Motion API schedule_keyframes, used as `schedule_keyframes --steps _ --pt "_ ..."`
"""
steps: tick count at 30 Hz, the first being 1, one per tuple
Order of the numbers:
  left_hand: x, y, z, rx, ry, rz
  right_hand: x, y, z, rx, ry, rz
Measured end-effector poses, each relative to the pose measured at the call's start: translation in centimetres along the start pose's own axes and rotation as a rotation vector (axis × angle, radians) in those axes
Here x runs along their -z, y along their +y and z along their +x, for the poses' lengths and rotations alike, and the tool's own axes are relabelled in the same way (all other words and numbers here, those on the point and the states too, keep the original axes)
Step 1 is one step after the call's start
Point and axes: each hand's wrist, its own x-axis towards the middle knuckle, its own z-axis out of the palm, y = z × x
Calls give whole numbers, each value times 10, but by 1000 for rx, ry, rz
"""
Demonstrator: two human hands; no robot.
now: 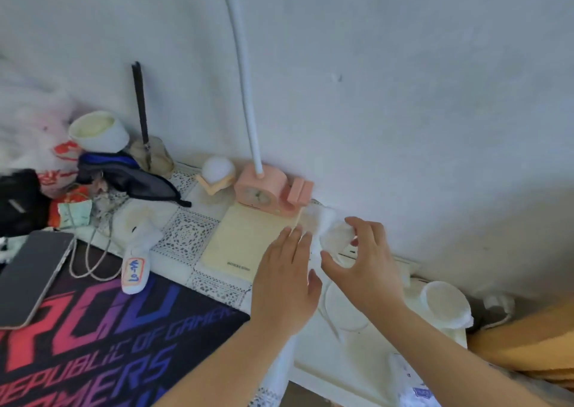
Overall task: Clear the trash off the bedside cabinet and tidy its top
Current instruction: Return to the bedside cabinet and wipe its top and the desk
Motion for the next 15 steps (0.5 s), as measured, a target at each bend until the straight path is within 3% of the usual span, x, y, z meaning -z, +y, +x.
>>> schedule_keyframes --steps 9,15 --pt "40 -122 -27 163 -20 194 -80 -71 5 -35 -95 33" --pt "33 -164 -52 198 -36 196 -141 -102 7 -66 -81 23"
